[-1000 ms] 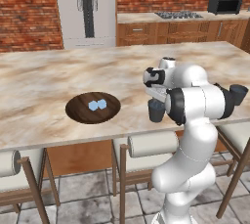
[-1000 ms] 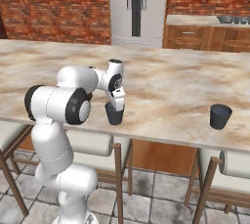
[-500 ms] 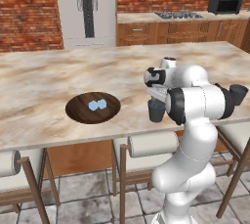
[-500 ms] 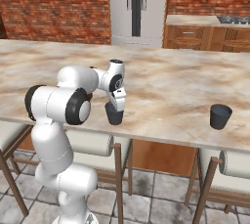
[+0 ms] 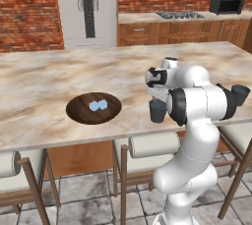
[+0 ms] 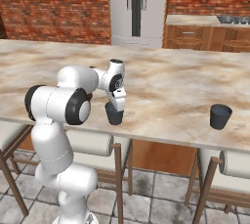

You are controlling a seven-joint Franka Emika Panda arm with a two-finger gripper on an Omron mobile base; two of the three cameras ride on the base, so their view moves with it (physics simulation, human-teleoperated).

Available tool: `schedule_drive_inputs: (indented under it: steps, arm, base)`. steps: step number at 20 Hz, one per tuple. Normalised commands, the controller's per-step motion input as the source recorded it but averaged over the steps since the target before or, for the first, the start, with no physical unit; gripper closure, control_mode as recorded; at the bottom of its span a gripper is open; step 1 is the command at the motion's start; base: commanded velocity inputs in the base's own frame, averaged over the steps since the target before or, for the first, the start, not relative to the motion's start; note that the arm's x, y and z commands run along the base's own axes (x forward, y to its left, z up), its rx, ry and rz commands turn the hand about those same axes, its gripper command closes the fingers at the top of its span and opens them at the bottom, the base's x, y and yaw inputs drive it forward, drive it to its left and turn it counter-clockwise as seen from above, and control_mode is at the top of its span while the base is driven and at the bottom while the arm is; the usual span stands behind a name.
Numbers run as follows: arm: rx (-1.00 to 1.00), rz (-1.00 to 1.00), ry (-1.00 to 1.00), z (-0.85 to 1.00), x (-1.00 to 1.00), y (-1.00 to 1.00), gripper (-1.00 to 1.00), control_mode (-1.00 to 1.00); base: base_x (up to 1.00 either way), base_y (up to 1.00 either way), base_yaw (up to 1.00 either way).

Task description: There are four ice cubes in the ice bowl. Place two ice cubes in each glass of water.

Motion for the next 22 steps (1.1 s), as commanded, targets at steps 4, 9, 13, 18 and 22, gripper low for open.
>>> schedule_drive_inputs:
  steps: [4, 9, 13, 18, 22]
  arm:
    - [0.00, 0.00, 0.00, 0.06, 0.00, 0.00, -1.00, -1.00]
    - [0.00, 0.00, 0.00, 0.13, 0.00, 0.00, -1.00, -1.00]
    - [0.02, 0.04, 0.00, 0.36, -0.08, 0.07, -1.00, -1.00]
    - [0.00, 0.16, -0.03, 0.41, -0.07, 0.17, -1.00, -1.00]
    - [0.00, 0.26, 0.00, 0.22, -0.10, 0.42, -1.00, -1.00]
  base:
    - [0.00, 0.00, 0.00]
    - [0.00, 0.00, 0.00]
    - [0.00, 0.00, 0.00]
    - [0.00, 0.00, 0.00]
    - [0.00, 0.00, 0.00]
